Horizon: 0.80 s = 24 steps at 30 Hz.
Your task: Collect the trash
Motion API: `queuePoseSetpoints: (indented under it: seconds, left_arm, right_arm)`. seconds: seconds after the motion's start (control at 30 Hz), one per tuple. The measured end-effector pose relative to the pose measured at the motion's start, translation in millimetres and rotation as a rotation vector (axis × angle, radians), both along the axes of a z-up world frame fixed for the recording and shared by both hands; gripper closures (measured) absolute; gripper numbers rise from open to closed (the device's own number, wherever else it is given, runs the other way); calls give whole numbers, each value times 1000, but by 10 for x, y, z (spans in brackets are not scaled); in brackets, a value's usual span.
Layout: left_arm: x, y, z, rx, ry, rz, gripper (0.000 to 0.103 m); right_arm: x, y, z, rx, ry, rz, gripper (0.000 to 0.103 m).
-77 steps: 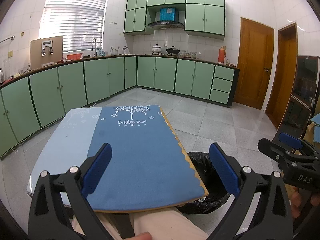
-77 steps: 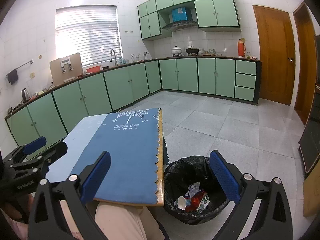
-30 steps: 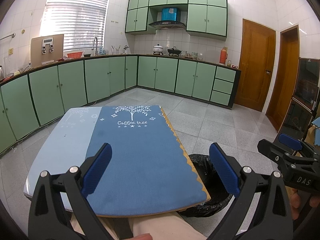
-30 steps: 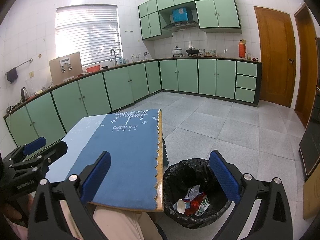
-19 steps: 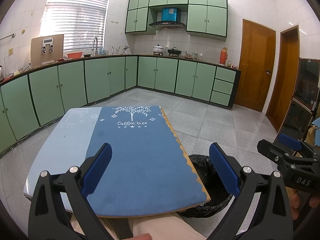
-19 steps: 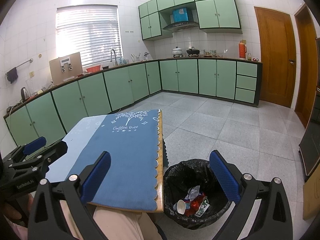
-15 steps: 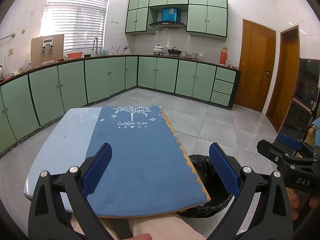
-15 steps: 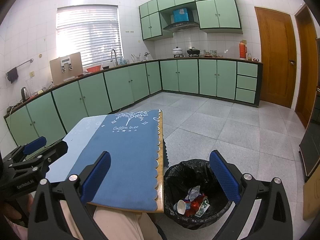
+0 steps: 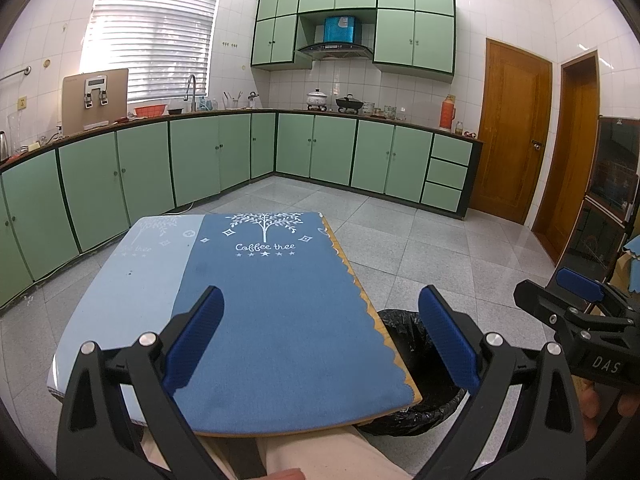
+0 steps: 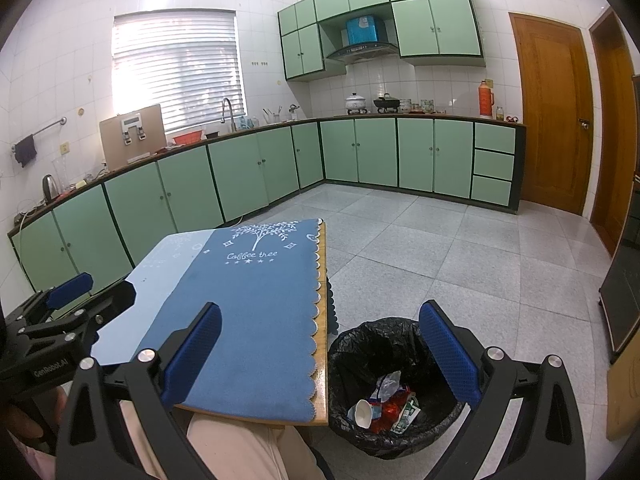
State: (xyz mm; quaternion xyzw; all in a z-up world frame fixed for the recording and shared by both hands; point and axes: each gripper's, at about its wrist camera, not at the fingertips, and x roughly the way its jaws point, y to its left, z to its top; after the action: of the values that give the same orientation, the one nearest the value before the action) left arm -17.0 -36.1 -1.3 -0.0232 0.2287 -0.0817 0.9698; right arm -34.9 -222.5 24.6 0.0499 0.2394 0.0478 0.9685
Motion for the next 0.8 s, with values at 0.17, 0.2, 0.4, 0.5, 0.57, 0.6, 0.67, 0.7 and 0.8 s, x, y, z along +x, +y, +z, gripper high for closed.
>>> queuePoseSetpoints:
  seconds: [0.17, 0.2, 0.4, 0.5, 0.57, 0.6, 0.67, 0.7, 0.8]
  left_arm:
    - [-5, -2, 1, 0, 0, 0, 8]
    - [3, 0, -2, 0, 0, 0, 8]
    - [4, -6, 7, 0, 0, 0, 8]
    - [10, -5, 5, 1, 0, -1, 8]
    - [10, -4, 5, 0, 1, -1, 8]
    - [11, -10, 11, 0, 1, -1, 8]
    - [19, -9, 12, 0, 1, -1, 8]
    - [15, -11, 13, -1, 1, -1, 8]
    - [12, -12, 13, 0, 1, -1, 8]
  right_arm:
    - [4, 1, -1, 0, 0, 0, 6]
    - [0, 2, -3, 0, 1, 0, 6]
    - [3, 1, -5, 0, 1, 0, 6]
    - [6, 0, -5, 1, 0, 0, 6]
    - [10, 0, -5, 0, 1, 0, 6]
    - [-2, 0, -7, 1, 1, 0, 6]
    - [-1, 0, -6, 1, 0, 0, 6]
    - [-1, 0, -7, 1, 0, 0, 6]
    - [-1, 0, -7, 1, 0, 0, 6]
